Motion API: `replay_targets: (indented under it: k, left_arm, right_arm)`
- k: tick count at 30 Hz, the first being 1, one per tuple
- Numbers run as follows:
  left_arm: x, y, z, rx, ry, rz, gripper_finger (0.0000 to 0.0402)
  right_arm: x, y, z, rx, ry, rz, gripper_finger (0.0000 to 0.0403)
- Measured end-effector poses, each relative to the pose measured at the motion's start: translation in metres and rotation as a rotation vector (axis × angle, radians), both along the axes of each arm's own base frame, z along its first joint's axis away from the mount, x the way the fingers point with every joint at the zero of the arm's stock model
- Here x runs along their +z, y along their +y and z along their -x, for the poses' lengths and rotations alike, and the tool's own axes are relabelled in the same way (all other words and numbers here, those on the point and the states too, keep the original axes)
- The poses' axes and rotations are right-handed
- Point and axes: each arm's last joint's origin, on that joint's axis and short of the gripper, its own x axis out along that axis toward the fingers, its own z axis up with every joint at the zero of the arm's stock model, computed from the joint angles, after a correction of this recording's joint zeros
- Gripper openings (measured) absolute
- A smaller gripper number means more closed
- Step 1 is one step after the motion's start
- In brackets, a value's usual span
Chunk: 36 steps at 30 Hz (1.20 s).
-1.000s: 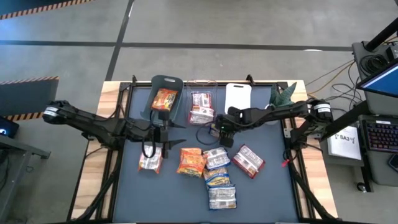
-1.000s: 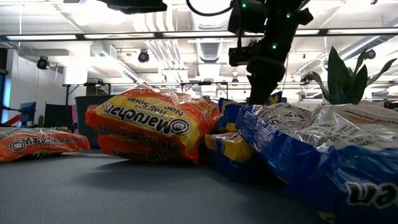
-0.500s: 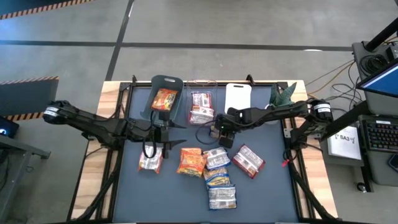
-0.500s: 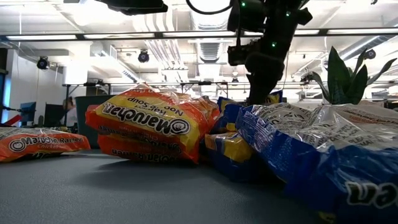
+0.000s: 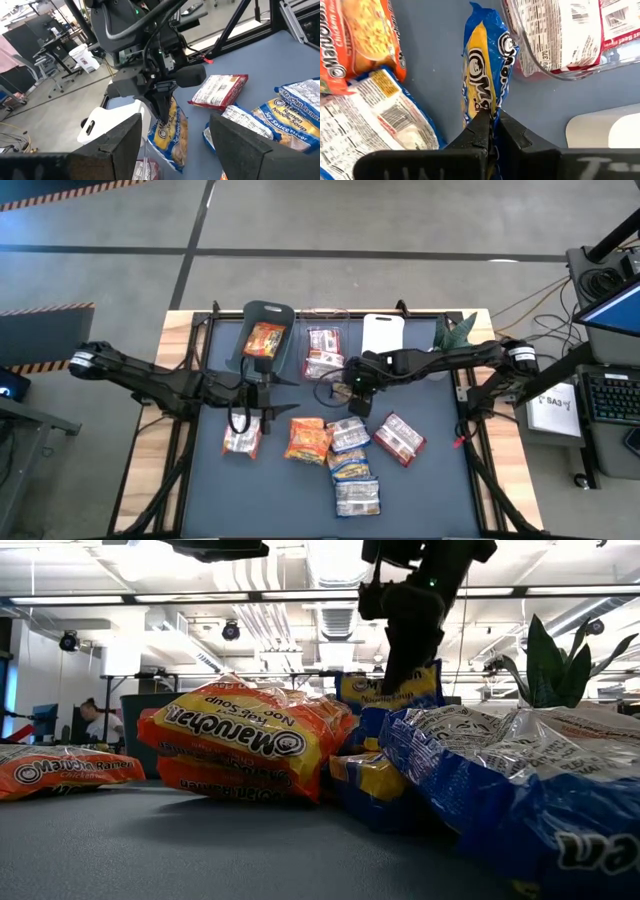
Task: Sort Maruchan noodles
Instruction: Put the blue noodle pack into the white bin
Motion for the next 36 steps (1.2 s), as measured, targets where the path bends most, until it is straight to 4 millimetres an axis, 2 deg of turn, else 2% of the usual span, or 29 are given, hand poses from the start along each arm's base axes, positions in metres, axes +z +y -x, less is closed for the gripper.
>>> replay_targets:
  k: [6,12,20,25,28,36]
  left_arm:
    - [0.004,0.001,0.003,0.005,-0.023,0.021,0.0215]
    - [0.005,0.001,0.004,0.009,-0.027,0.041,0.0215]
    - [0.005,0.001,0.003,0.010,-0.033,0.045,0.0215]
    - [0.005,0.001,0.003,0.010,-0.033,0.046,0.0215]
    - [0.005,0.001,0.003,0.010,-0.033,0.045,0.0215]
    - [0.005,0.001,0.003,0.009,-0.031,0.045,0.0215]
  right_arm:
    - [0.017,0.000,0.006,-0.040,-0.082,-0.019,0.0009]
    - [0.049,0.000,0.019,-0.111,-0.243,-0.031,0.0009]
    - [0.082,-0.016,0.050,-0.516,-0.380,0.227,0.0008]
    - [0.079,-0.039,0.069,-0.732,-0.313,0.204,0.0008]
    - [0.070,-0.051,0.072,-0.839,-0.259,0.220,0.0008]
    - [0.043,-0.070,0.054,-1.033,-0.247,0.196,0.0008]
